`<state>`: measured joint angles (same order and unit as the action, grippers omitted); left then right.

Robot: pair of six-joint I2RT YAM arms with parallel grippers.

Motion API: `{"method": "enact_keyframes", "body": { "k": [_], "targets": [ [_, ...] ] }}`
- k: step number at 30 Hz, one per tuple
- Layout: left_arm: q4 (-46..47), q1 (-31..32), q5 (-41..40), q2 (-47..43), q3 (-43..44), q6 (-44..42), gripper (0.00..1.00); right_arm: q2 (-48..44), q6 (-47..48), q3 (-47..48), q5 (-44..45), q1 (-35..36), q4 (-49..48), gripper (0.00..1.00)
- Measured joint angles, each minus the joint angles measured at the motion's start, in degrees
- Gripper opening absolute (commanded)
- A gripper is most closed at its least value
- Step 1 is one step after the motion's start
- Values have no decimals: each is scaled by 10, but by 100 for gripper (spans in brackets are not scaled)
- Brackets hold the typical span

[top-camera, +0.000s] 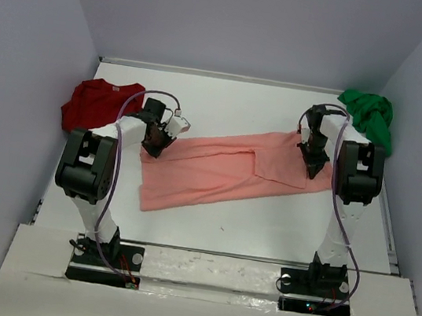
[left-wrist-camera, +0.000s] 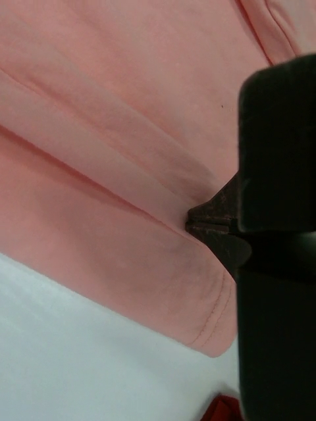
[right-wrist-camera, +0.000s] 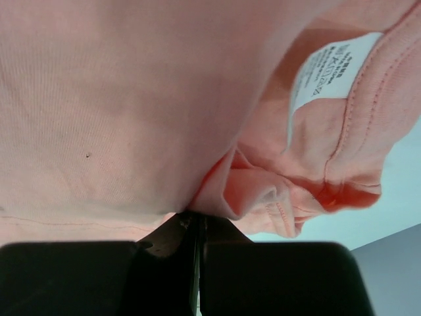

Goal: Fold and stack the t-shirts
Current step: Fold the tshirt

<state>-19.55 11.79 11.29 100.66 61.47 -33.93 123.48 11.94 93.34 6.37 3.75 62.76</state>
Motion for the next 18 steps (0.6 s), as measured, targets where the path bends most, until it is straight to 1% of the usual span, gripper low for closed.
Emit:
{"method": "enact_keyframes", "body": {
  "k": [5,8,10,11,14,18],
  "targets": [
    [-40,16,3,-19,-15,-16,0,87,19,158,-32,-8,47,0],
    [-66,42,9,-26,-21,-22,0,161,32,301,-70,-12,81,0],
    [-77,60,20,-29,-23,-23,0,195,39,371,-92,-14,88,0],
    [-80,68,25,-30,-23,-23,0,225,44,429,-109,-16,88,0],
    [-89,94,41,-30,-23,-23,0,254,55,487,-137,-16,72,0],
    [-103,153,60,-26,-21,-22,0,260,78,496,-175,-16,40,0]
  ]
}}
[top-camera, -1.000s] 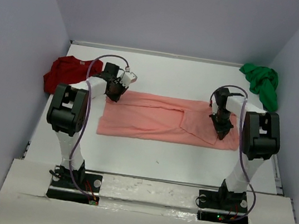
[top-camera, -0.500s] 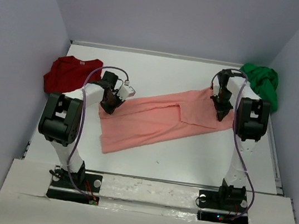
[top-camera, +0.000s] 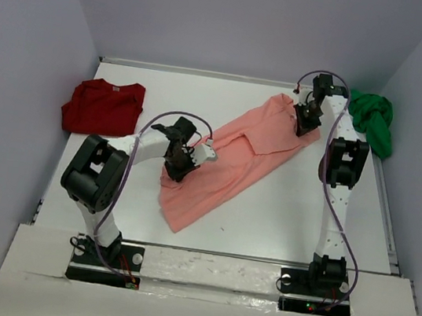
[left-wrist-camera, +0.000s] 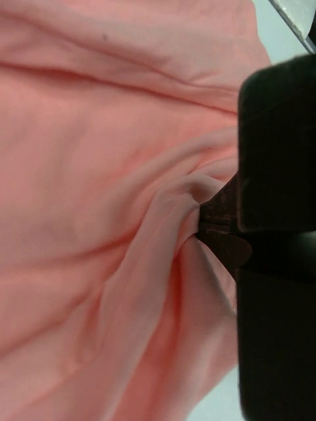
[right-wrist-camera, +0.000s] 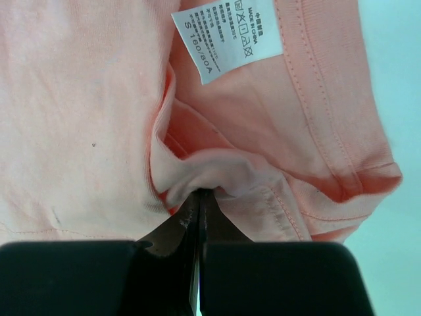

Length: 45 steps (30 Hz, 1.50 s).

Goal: Fold and stack the t-shirts
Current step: Fold the tshirt

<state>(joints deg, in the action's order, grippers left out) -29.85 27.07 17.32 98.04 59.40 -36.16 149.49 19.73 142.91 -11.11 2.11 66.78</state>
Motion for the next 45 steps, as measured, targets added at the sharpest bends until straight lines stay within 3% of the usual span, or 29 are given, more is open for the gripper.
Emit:
{"method": "enact_keyframes", "body": {
  "k": [7,14,24,28,35,38,41,43,44,45],
  "targets": [
    [-16,85,9,24,26,2,0,2,26,0,-26,0,-61,0],
    [-19,107,3,24,26,5,0,3,35,-8,-26,0,-119,2],
    [-50,116,3,18,23,-6,0,-104,50,-146,-27,0,-150,61],
    [-90,131,3,7,10,-14,0,-167,49,-163,-13,-2,-154,68],
    [-159,141,2,-10,5,-26,0,-286,52,-207,11,-12,-175,70],
    [-174,142,3,-23,5,-26,0,-319,56,-240,20,-17,-173,70],
    [-185,145,4,-31,7,-26,0,-329,64,-256,6,-20,-154,60],
    [-188,146,4,-38,7,-26,0,-329,71,-257,-15,-21,-131,39],
    [-188,145,3,-45,8,-26,0,-329,78,-258,-36,-21,-107,17],
    [-186,142,4,-54,9,-26,0,-329,82,-258,-50,-21,-92,5]
  ]
}}
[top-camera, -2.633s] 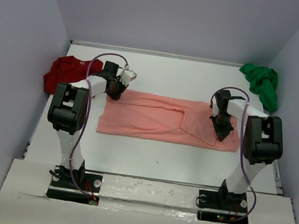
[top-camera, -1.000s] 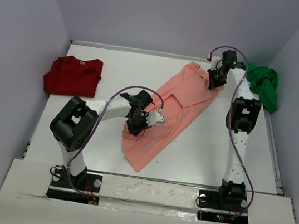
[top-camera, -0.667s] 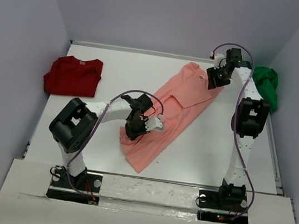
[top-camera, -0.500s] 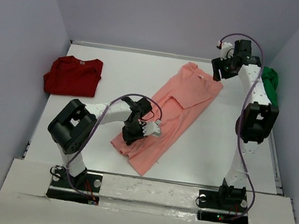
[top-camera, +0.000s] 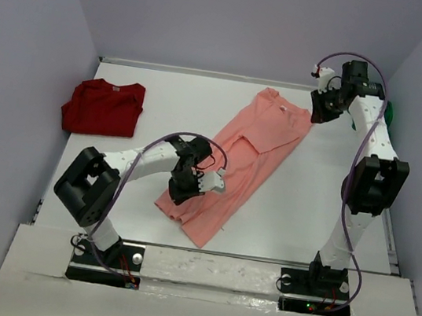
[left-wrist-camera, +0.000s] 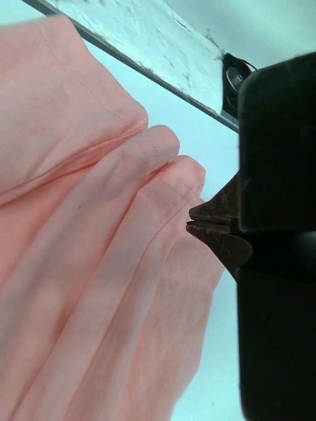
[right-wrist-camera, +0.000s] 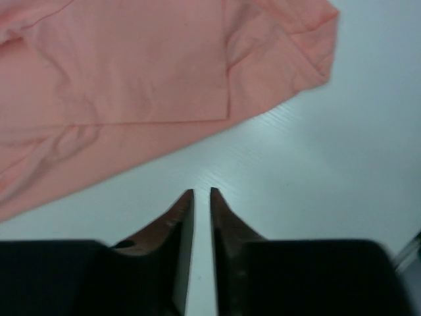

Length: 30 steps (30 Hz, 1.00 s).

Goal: Fold and stack the t-shirts
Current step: Fold the tshirt

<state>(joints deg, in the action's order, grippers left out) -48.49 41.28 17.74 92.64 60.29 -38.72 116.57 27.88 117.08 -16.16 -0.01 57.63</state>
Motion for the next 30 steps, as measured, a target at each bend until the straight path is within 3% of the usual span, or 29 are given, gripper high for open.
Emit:
{"method": "enact_keyframes", "body": {
  "k": [1,3,10,13,19,30],
  "targets": [
    [0,-3,2,-7,3,1,0,-2,7,-5,-21,1,12,0],
    [4,-32,24,-25,18,4,0,-10,19,-24,-56,3,48,0],
    [132,-277,85,-82,89,43,0,-41,40,-116,-94,62,93,0],
    [185,-331,79,-93,87,74,0,-46,42,-145,-99,120,96,0],
    [241,-354,75,-82,71,111,0,-49,26,-225,-81,220,63,0],
    [256,-354,72,-64,48,124,0,40,-33,-222,72,201,-32,0]
  ]
}}
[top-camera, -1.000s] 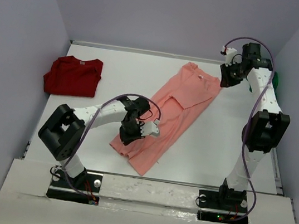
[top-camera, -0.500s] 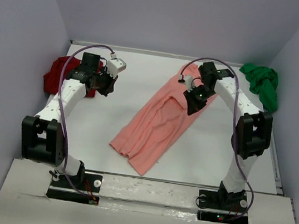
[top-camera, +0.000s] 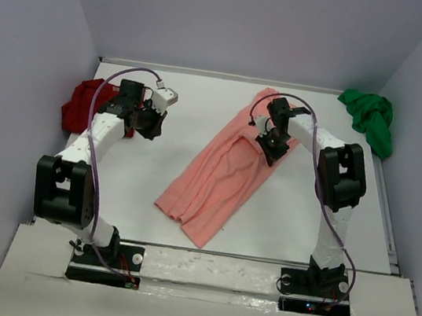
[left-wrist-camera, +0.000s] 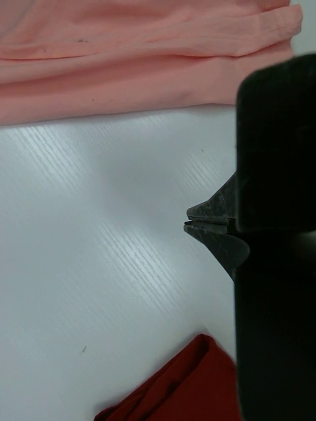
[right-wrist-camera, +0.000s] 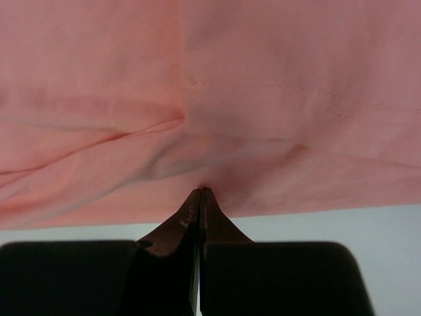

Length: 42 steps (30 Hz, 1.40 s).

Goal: Fold and stack the t-shirts
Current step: Fold the tshirt

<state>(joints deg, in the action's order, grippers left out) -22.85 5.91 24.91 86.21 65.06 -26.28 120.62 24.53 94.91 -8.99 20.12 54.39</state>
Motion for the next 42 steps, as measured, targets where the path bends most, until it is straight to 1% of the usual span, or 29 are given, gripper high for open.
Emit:
{"method": "enact_keyframes", "body": {
  "k": [6,15,25,28,31,32,33,34,35,37,38,40,42],
  "targets": [
    [4,0,2,-16,0,3,0,45,-10,51,45,0,-12,0],
    [7,0,9,-45,-8,6,0,111,-15,153,103,-7,13,0],
    [8,0,17,-47,-10,11,0,235,-12,370,171,-81,30,0],
    [8,0,20,-47,-10,13,0,254,-7,402,189,-101,27,0],
    [8,0,24,-47,-10,14,0,248,-3,392,189,-111,22,1],
    [8,0,25,-47,-10,15,0,243,-3,384,187,-112,20,7],
    [8,0,26,-47,-10,15,0,230,-3,360,180,-113,12,14],
    [8,0,28,-47,-10,16,0,213,-3,335,172,-114,7,30],
    [9,0,28,-47,-10,16,0,194,-1,307,159,-114,7,37],
    [12,0,30,-52,-16,16,0,139,2,244,138,-114,10,47],
    [11,1,31,-57,-19,16,0,114,3,224,129,-114,14,49],
    [12,2,32,-67,-26,16,0,70,3,202,120,-113,16,50],
    [12,4,36,-78,-30,16,0,6,3,184,106,-112,16,51]
  ]
}}
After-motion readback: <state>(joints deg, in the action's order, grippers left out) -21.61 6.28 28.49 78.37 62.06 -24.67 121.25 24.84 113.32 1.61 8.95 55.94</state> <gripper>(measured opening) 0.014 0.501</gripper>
